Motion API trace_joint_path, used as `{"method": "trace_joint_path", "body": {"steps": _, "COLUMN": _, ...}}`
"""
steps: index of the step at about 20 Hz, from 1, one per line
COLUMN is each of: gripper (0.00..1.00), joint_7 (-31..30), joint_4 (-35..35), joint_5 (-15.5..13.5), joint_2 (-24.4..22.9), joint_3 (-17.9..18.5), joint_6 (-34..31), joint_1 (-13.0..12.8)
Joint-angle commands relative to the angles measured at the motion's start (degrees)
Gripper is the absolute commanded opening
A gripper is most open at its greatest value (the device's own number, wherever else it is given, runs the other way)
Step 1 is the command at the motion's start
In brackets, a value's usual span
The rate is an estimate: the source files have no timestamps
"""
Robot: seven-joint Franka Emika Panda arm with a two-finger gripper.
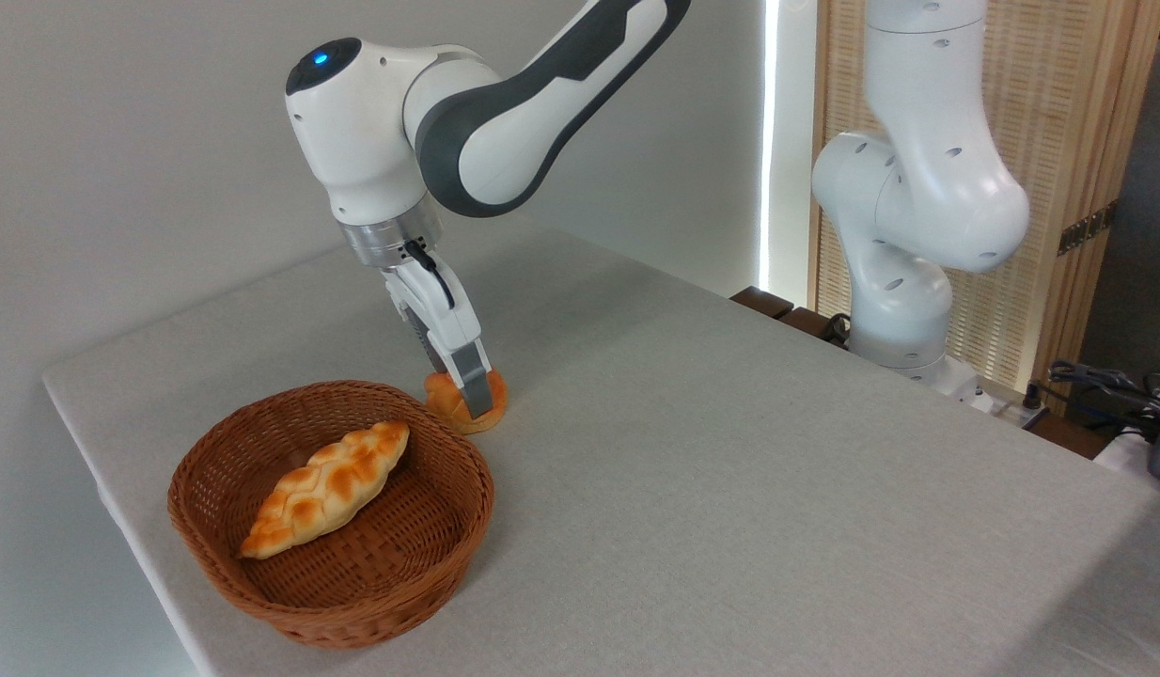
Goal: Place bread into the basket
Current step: 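Close the gripper around the round bun, then lift the bun and carry it over the wicker basket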
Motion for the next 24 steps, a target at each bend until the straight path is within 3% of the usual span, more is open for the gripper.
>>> {"method": "trace_joint_path", "body": {"steps": 1, "gripper": 0.46, "joint_7": -0.09, "joint_4": -0.09, "joint_5": 0.49, "joint_2": -0.14, "joint_3": 0.38, "joint_6": 0.30, "joint_1": -0.42}}
{"method": "trace_joint_path", "body": {"steps": 5, "gripper": 0.47, "joint_7": -0.09, "joint_4": -0.09, "joint_5": 0.49, "joint_2": -0.49, "joint_3": 0.38, "joint_6": -0.23, "joint_1": -0.51}}
{"method": "trace_joint_path", "body": {"steps": 8, "gripper": 0.35, "joint_7": 0.17, "joint_4": -0.01, "joint_5": 0.49, "joint_2": -0.67, "joint_3": 0.38, "joint_6": -0.23, "joint_1": -0.51}}
{"method": "trace_joint_path", "body": {"steps": 12, "gripper": 0.35, "joint_7": 0.79, "joint_4": 0.17, "joint_5": 0.49, "joint_2": -1.37, "joint_3": 0.38, "joint_6": -2.60, "joint_1": -0.51}}
{"method": "trace_joint_path", "body": {"steps": 19, "gripper": 0.38, "joint_7": 0.88, "joint_4": 3.06, "joint_5": -0.30, "joint_2": -4.97, "joint_3": 0.99, "joint_6": -8.93, "joint_1": -0.42}}
{"method": "trace_joint_path", "body": {"steps": 22, "gripper": 0.46, "joint_7": 0.88, "joint_4": 6.83, "joint_5": -0.74, "joint_2": -5.76, "joint_3": 2.56, "joint_6": -8.85, "joint_1": -0.25}}
{"method": "trace_joint_path", "body": {"steps": 24, "gripper": 0.47, "joint_7": 0.70, "joint_4": 8.43, "joint_5": -2.32, "joint_2": -5.59, "joint_3": 3.97, "joint_6": -7.71, "joint_1": -0.25}}
